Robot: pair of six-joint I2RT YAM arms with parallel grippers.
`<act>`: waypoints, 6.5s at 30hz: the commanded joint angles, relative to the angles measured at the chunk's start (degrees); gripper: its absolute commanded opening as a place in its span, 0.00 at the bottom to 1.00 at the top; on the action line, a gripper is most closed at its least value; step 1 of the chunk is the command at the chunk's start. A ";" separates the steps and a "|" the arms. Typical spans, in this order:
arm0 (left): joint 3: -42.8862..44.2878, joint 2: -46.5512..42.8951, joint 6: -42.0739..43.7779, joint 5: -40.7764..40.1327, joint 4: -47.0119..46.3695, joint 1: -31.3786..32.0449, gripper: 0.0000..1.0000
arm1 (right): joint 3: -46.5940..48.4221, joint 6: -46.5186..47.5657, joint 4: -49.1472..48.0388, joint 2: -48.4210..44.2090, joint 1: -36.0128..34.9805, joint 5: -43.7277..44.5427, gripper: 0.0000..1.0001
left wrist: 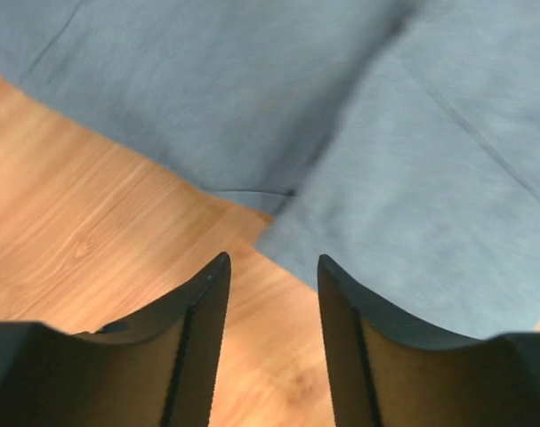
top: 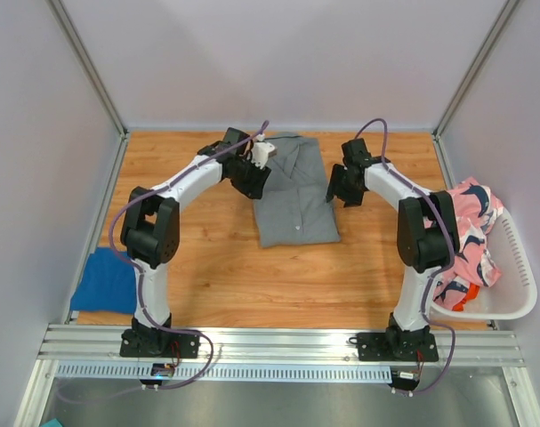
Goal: Fold and stack the mixed laundry pile
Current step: Fold the shirt.
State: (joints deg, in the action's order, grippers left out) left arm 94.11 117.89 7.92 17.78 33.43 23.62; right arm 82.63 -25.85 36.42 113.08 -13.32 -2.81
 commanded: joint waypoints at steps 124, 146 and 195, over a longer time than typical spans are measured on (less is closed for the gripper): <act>-9.03 -4.42 3.33 28.10 4.45 -21.86 0.56 | -4.93 -12.30 -24.02 -0.32 -13.48 -14.41 0.53; -10.08 -10.59 -11.41 37.51 -6.69 -15.97 0.00 | -25.85 -23.46 -34.39 -20.35 -10.15 0.43 0.00; 23.31 12.89 -8.97 7.54 8.23 -8.50 0.13 | 9.38 -29.60 -30.71 10.84 -10.50 -12.31 0.00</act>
State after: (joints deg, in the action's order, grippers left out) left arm 111.09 131.04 -0.82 28.01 40.66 15.46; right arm 87.13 -50.04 9.85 122.28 -25.17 -15.11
